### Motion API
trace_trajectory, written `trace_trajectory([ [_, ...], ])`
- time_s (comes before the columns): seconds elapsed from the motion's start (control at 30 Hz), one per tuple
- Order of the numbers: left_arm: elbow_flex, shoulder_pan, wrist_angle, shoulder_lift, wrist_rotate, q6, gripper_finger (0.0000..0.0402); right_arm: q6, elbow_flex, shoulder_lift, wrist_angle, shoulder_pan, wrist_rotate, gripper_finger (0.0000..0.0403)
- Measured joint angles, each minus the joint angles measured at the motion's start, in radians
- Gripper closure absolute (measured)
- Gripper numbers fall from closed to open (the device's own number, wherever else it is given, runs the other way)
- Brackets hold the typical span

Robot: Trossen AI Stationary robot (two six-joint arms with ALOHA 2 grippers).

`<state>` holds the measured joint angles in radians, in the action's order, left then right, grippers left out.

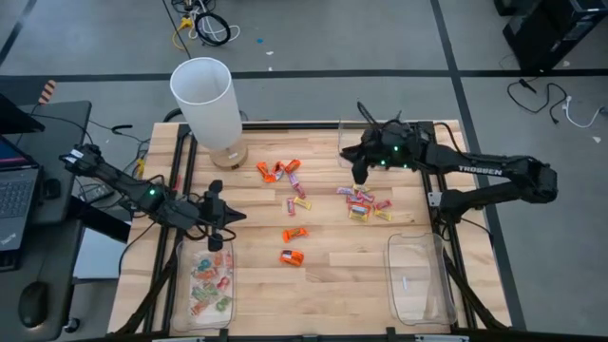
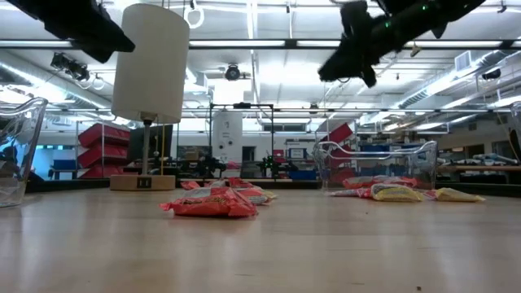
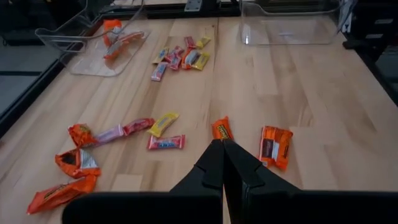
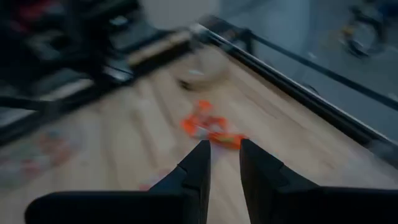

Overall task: Sort candy
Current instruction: Put the large orange chocolate bar into the top right transparent bin

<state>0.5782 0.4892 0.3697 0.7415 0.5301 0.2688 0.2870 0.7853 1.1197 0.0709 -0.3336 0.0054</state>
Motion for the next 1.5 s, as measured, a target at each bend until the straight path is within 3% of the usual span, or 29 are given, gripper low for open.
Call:
trace_trajectory([
  [0.4, -0.028, -0.001, -0.105, 0.095, 0.0, -0.031, 0.0402, -0.025, 0.0, 0.102, -0.14, 0.272, 0.104, 0.0331],
  [0.8, -0.028, -0.004, -0.118, 0.117, 0.012, -0.032, 0.0401, -0.179, 0.009, 0.328, -0.309, 0.417, 0.157, 0.0317],
  [1.2, -0.028, -0.004, -0.117, 0.117, 0.041, -0.03, 0.0401, -0.267, 0.254, 0.57, -0.105, 0.464, 0.212, 0.0289],
  [1.5, -0.028, -0.004, -0.111, 0.116, 0.048, -0.029, 0.0401, -0.212, 0.322, 0.7, -0.054, 0.495, 0.212, 0.0271],
])
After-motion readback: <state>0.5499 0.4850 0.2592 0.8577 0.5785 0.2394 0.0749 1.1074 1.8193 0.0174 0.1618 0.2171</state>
